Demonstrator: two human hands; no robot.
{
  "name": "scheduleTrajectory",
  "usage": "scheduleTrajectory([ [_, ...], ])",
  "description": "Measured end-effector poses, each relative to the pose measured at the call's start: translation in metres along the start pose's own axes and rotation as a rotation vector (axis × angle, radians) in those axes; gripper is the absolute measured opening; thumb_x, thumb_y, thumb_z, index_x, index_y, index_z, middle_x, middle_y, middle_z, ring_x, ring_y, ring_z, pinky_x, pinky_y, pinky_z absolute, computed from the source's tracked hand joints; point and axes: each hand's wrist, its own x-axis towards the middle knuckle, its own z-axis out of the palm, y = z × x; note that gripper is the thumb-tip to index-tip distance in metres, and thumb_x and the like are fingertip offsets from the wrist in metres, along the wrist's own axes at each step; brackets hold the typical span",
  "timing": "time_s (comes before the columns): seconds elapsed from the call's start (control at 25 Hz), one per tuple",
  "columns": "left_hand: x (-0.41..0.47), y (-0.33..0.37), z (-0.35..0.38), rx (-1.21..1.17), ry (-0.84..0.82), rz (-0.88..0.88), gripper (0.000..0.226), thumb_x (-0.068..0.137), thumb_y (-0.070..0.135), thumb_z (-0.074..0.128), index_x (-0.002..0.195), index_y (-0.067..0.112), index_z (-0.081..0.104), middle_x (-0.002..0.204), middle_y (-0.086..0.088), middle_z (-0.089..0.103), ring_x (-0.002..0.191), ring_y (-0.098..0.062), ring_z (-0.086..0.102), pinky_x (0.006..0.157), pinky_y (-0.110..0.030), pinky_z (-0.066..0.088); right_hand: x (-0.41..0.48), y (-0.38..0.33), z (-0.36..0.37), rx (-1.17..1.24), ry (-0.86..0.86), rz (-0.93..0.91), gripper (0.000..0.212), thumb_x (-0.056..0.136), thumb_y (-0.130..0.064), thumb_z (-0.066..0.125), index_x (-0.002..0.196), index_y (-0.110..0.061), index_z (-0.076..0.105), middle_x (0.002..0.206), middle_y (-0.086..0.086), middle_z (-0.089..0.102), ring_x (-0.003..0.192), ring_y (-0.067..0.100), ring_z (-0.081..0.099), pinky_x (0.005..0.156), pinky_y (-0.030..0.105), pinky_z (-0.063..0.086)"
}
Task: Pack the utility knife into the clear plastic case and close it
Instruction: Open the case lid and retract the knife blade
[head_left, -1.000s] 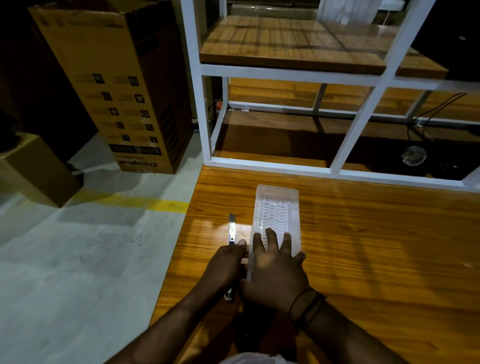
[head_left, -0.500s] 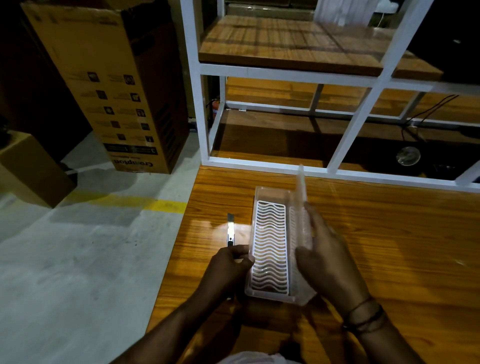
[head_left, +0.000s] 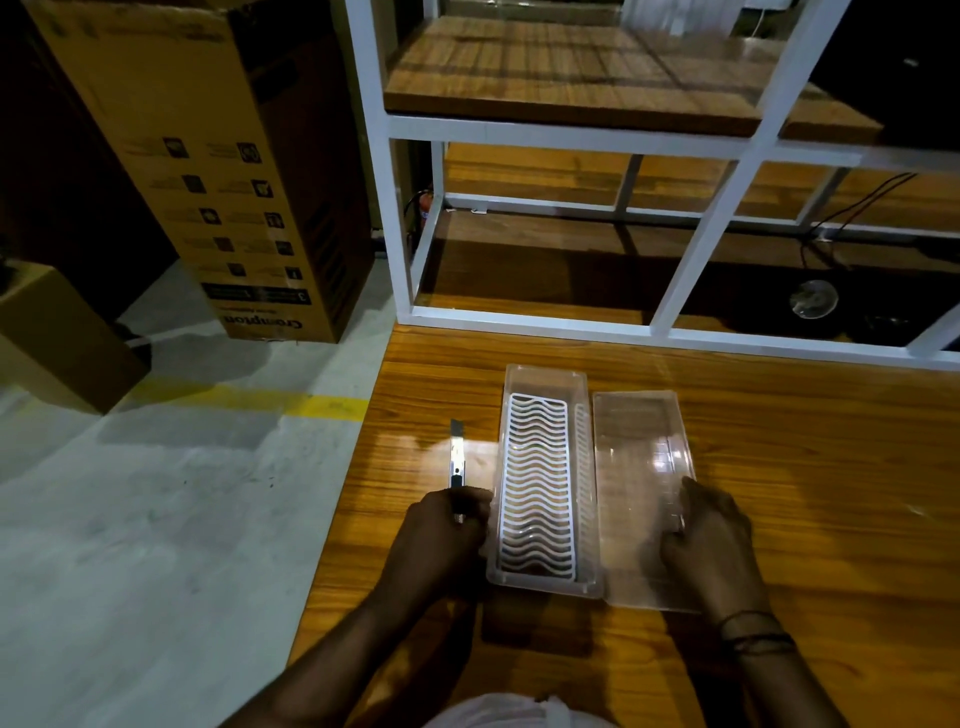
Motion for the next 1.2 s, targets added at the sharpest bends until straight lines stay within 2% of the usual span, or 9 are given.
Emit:
scheduleTrajectory([
  [0.08, -0.003, -0.004, -0.003, 0.115, 0.059, 0.016, 0.020, 0.095, 0.021, 0.066, 0.111, 0.026, 0.078, 0.111, 0.013, 0.076, 0.100, -0.009, 0.074, 0.090, -0.032, 0.061, -0.002, 0.000, 0.005, -0.076, 0.021, 0.062, 0.034, 0.083, -0.028, 0.060, 0.116, -0.018, 0.059, 0.131, 0.016, 0.055, 0.125, 0.041, 0.044, 0.103, 0.051, 0.040],
  [0.2, -0.003, -0.011, -0.005, 0.277, 0.143, 0.008, 0.018, 0.093, 0.032, 0.071, 0.108, 0.023, 0.071, 0.109, 0.002, 0.075, 0.091, -0.015, 0.073, 0.077, -0.032, 0.062, -0.004, -0.005, 0.008, -0.054, 0.062, 0.059, 0.042, 0.088, -0.034, 0.060, 0.129, -0.021, 0.058, 0.147, 0.013, 0.044, 0.138, 0.040, 0.029, 0.110, 0.054, 0.031],
  [0.32, 0.001, -0.015, -0.003, 0.418, 0.153, -0.034, 0.036, 0.092, 0.047, 0.067, 0.111, 0.018, 0.062, 0.111, -0.005, 0.069, 0.093, -0.025, 0.071, 0.068, -0.030, 0.051, -0.001, -0.013, 0.010, -0.031, 0.106, 0.001, 0.046, 0.090, -0.032, 0.061, 0.134, -0.021, 0.058, 0.150, 0.009, 0.043, 0.140, 0.036, 0.026, 0.112, 0.055, 0.032],
  [0.44, 0.006, -0.014, -0.001, 0.510, 0.187, -0.029, 0.047, 0.092, 0.055, 0.065, 0.116, 0.015, 0.060, 0.114, -0.006, 0.067, 0.098, -0.027, 0.069, 0.068, -0.029, 0.044, -0.003, -0.028, 0.009, -0.009, 0.098, -0.090, 0.053, 0.082, -0.022, 0.067, 0.134, -0.020, 0.058, 0.150, 0.008, 0.044, 0.138, 0.036, 0.027, 0.111, 0.053, 0.034],
  [0.6, 0.016, -0.013, 0.000, 0.577, 0.220, -0.035, 0.042, 0.094, 0.049, 0.066, 0.116, 0.013, 0.062, 0.117, -0.008, 0.068, 0.104, -0.028, 0.068, 0.076, -0.030, 0.049, -0.008, -0.055, 0.008, 0.035, 0.111, -0.257, 0.052, 0.080, -0.026, 0.059, 0.131, -0.020, 0.060, 0.147, 0.007, 0.047, 0.138, 0.031, 0.027, 0.111, 0.052, 0.031],
  [0.76, 0.022, -0.006, 0.000, 0.531, 0.208, -0.095, 0.039, 0.092, 0.044, 0.068, 0.111, 0.011, 0.067, 0.114, -0.009, 0.069, 0.103, -0.027, 0.069, 0.071, -0.026, 0.040, -0.013, -0.079, 0.015, 0.131, 0.116, -0.414, 0.057, 0.073, -0.027, 0.052, 0.129, -0.020, 0.061, 0.144, 0.003, 0.049, 0.138, 0.025, 0.027, 0.112, 0.048, 0.028],
  [0.92, 0.021, -0.006, 0.000, 0.531, 0.237, -0.090, 0.038, 0.090, 0.045, 0.069, 0.108, 0.012, 0.066, 0.109, -0.007, 0.071, 0.099, -0.027, 0.070, 0.069, -0.027, 0.043, -0.019, -0.099, 0.031, 0.128, 0.209, -0.567, 0.051, 0.069, -0.015, 0.060, 0.120, -0.016, 0.067, 0.134, 0.005, 0.057, 0.130, 0.028, 0.041, 0.101, 0.046, 0.039],
  [1.04, 0.019, -0.014, 0.004, 0.539, 0.260, -0.025, 0.038, 0.091, 0.045, 0.069, 0.109, 0.012, 0.063, 0.105, -0.007, 0.072, 0.094, -0.028, 0.070, 0.068, -0.029, 0.046, -0.021, -0.109, 0.044, 0.112, 0.289, -0.670, 0.046, 0.070, -0.017, 0.058, 0.115, -0.015, 0.069, 0.127, 0.006, 0.063, 0.124, 0.032, 0.051, 0.097, 0.045, 0.045],
  [1.2, 0.014, -0.017, 0.001, 0.228, 0.249, -0.043, 0.025, 0.088, 0.037, 0.076, 0.099, 0.022, 0.060, 0.089, 0.000, 0.075, 0.078, -0.015, 0.072, 0.055, -0.024, 0.044, -0.024, -0.116, 0.050, 0.173, 0.242, -0.718, 0.043, 0.075, -0.019, 0.056, 0.117, -0.016, 0.067, 0.118, 0.004, 0.065, 0.116, 0.028, 0.053, 0.098, 0.042, 0.047],
])
